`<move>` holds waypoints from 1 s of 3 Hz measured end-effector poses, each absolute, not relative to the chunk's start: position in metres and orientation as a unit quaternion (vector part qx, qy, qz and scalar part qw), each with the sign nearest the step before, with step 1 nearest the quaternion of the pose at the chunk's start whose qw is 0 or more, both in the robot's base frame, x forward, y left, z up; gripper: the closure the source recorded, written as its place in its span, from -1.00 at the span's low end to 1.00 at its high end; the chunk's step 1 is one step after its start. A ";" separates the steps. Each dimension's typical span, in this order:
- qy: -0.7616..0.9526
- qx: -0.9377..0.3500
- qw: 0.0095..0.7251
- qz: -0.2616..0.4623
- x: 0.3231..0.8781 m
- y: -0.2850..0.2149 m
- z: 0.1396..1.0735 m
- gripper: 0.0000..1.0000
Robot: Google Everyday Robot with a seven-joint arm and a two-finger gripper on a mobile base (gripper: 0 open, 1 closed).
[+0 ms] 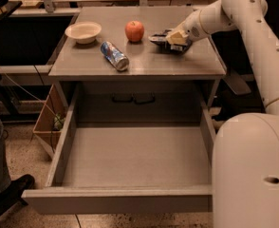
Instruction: Place blue chip bag into top drawer
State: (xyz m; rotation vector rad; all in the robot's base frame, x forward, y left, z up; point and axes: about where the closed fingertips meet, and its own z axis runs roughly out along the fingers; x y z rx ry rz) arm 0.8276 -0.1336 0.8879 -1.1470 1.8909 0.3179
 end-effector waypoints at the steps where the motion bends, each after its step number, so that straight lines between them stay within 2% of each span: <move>1: 0.742 -0.496 0.425 0.150 0.788 -0.114 0.897 1.00; 2: 0.751 -0.499 0.407 0.150 0.744 -0.121 0.902 1.00; 3: 0.754 -0.506 0.389 0.157 0.737 -0.113 0.884 1.00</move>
Offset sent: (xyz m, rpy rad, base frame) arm -0.1572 0.0006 0.0153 -0.0592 0.1058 0.0772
